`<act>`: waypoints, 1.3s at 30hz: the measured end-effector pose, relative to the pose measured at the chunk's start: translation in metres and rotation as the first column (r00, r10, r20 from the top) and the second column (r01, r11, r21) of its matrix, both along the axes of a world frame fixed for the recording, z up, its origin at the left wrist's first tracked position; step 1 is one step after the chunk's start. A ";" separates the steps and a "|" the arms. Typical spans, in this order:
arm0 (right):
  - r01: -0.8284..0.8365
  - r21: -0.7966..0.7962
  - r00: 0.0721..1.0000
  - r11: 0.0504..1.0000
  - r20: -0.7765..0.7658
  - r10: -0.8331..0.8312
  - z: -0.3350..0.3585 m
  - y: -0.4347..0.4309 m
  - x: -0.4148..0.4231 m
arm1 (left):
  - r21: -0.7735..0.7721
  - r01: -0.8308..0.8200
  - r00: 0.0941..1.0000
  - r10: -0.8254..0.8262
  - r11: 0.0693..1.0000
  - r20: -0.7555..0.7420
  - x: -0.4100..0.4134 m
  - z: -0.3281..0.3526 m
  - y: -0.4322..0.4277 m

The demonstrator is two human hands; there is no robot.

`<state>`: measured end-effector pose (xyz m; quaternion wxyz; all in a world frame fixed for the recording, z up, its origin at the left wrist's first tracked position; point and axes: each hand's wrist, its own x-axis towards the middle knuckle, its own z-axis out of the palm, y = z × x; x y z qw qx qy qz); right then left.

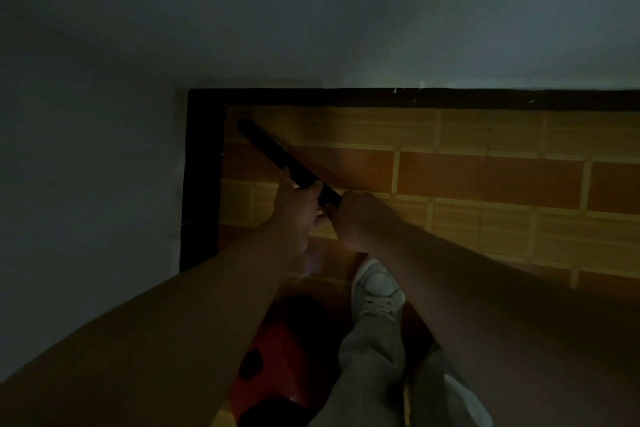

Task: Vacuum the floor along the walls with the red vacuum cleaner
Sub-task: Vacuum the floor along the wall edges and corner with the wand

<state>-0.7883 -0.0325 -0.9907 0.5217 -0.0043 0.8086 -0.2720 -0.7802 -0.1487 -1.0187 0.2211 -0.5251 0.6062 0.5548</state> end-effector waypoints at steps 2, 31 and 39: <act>-0.006 0.007 1.000 1.000 -0.015 0.006 0.002 0.002 0.000 | 0.009 0.010 1.000 -0.011 1.000 0.011 -0.001 0.000 0.000; 0.243 0.104 0.958 0.965 0.130 -0.255 0.037 0.041 0.034 | 0.146 0.125 0.989 -0.135 0.981 0.059 0.021 0.042 0.045; 0.261 0.164 0.950 0.951 0.134 -0.283 0.066 0.106 0.062 | 0.253 0.207 0.970 -0.232 0.945 0.071 0.034 0.068 0.111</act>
